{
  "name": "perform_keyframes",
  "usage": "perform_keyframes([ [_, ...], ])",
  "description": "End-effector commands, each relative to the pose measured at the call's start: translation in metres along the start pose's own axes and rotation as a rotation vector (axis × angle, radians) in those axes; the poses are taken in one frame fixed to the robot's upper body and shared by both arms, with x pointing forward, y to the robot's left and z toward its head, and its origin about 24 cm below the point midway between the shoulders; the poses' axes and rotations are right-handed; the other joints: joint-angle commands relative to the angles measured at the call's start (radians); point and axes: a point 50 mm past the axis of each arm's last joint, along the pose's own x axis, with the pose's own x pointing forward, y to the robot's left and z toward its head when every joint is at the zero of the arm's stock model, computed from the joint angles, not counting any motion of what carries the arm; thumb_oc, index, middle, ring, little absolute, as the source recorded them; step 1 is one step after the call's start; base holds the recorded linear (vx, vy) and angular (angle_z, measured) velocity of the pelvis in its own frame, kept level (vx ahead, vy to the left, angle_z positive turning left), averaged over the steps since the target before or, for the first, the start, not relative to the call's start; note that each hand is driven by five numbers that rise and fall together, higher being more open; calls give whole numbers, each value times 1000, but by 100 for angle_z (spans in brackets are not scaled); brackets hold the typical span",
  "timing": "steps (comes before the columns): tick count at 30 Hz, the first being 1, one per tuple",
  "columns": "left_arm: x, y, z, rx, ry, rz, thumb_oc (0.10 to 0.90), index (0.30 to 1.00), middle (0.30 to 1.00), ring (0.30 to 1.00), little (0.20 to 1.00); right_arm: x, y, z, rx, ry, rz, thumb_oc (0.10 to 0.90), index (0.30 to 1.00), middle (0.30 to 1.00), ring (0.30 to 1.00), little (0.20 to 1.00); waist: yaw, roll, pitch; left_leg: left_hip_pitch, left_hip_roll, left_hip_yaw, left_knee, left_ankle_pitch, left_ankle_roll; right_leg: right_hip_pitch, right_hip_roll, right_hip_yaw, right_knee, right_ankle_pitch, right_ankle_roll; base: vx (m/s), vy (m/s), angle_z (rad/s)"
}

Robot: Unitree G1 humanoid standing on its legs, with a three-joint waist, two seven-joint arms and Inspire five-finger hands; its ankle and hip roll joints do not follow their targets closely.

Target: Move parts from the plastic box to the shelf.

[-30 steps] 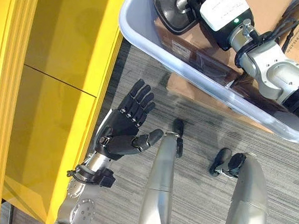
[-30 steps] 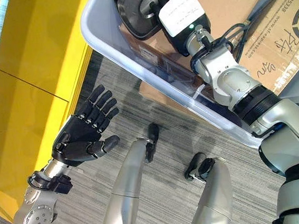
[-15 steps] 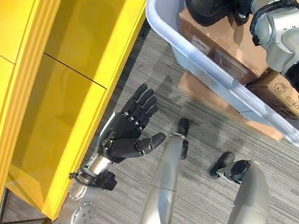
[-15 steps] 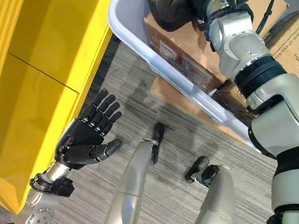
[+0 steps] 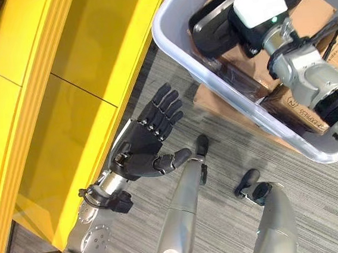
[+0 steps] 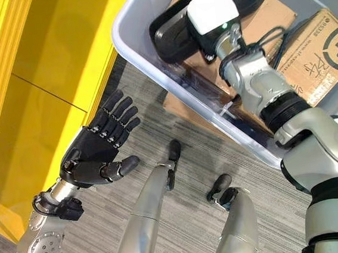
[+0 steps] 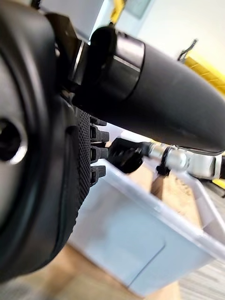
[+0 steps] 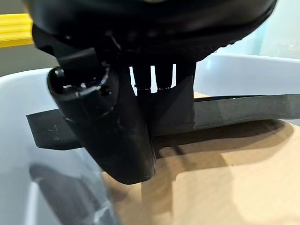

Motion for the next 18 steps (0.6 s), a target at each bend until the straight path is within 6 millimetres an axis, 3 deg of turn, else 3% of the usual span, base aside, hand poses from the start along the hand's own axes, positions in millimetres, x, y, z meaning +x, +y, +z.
perform_keyframes([
  [1,12,-16,33,92,-181,-133,900,1000,1000,1000,1000,-13,16,7,11,-34,-4,400,300,300,300,300,22,-12,17,76,15,18,-100,-48,-38,130,11,6,40,-41,25,-182,-63,-22],
  [6,15,-15,34,113,-186,-128,900,1000,1000,1000,1000,-23,3,18,62,-62,-164,400,300,300,300,300,-15,-39,17,194,31,34,-182,-22,-56,211,47,5,-41,-28,30,-106,-37,-20],
  [9,20,-15,35,123,-190,-137,900,1000,1000,1000,1000,-33,-5,5,25,-7,-315,400,300,300,300,300,-45,-53,17,335,37,55,-241,-17,-65,316,67,3,-112,-12,33,-85,-38,-22],
  [13,22,-15,40,132,-192,-160,900,1000,1000,1000,1000,-38,-12,-8,48,8,-289,400,300,300,300,300,-59,-60,17,462,26,62,-293,-20,-69,421,70,-4,-181,11,40,-35,-37,-2],
  [18,19,-12,43,121,-189,-153,900,1000,1000,1000,1000,-49,-11,-12,76,-19,-228,400,300,300,300,300,-79,-64,10,595,44,68,-380,20,-76,541,91,-28,-303,75,37,-43,-6,3],
])
